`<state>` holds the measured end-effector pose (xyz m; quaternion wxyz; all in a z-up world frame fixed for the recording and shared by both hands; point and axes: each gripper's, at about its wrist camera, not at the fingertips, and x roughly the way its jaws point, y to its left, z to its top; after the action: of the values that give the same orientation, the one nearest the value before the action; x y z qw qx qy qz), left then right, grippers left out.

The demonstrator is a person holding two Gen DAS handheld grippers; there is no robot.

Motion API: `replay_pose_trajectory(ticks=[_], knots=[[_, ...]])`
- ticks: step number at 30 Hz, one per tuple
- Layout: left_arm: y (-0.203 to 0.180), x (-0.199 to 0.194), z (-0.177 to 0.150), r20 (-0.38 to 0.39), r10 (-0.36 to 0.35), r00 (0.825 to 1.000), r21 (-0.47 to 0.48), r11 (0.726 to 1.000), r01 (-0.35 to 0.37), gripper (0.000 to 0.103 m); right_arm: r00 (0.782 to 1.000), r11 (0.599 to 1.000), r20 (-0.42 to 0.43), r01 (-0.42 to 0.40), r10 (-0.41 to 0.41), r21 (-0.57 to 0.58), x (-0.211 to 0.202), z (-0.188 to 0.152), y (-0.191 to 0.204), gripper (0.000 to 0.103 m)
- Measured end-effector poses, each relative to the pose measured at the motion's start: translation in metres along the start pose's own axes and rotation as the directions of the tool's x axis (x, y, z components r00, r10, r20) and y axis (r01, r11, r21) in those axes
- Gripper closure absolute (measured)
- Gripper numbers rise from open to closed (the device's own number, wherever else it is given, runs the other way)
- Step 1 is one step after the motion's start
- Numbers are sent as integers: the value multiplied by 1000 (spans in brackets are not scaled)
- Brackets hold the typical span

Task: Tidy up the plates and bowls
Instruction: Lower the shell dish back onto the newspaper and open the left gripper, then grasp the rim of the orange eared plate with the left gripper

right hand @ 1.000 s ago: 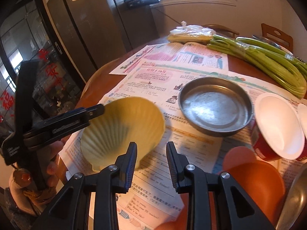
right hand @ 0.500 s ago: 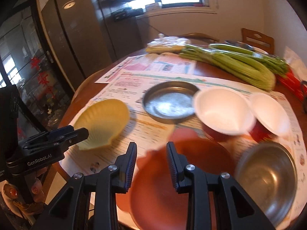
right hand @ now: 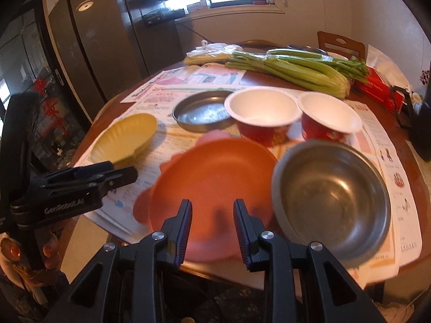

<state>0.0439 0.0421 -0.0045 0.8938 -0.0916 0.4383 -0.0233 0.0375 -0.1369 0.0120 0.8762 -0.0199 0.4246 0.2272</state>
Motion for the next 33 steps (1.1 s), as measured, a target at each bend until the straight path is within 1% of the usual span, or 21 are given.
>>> replay_pose_trajectory(ticks=[4, 8, 12, 19, 22, 27, 30, 33], knots=[[-6, 6, -3, -17, 5, 1000, 4, 1000, -4, 44, 1000, 1000, -15, 7, -6, 7, -2, -10, -5, 71], [-6, 7, -2, -13, 0, 1000, 0, 1000, 0, 44, 1000, 1000, -21, 22, -21, 14, -3, -16, -12, 71], [-10, 9, -2, -10, 4, 1000, 9, 1000, -4, 44, 1000, 999, -27, 13, -12, 51, -3, -17, -19, 71], [-18, 11, -1, -8, -2, 1000, 38, 999, 2, 44, 999, 996, -48, 1, 4, 91, 4, -18, -20, 70], [-19, 15, 0, -12, 1, 1000, 44, 999, -1, 44, 998, 995, -65, 26, -20, 94, 10, -19, -21, 70], [-20, 24, 1, -27, -14, 1000, 40, 999, 15, 44, 998, 995, -57, 37, -32, 95, 13, -17, -20, 70], [-21, 30, 2, -31, 2, 1000, 43, 999, 0, 44, 998, 994, -56, 48, -43, 94, 16, -15, -18, 70], [-22, 34, 2, -36, 1, 999, 44, 999, 0, 44, 997, 995, -55, 62, -57, 83, 19, -15, -17, 70]])
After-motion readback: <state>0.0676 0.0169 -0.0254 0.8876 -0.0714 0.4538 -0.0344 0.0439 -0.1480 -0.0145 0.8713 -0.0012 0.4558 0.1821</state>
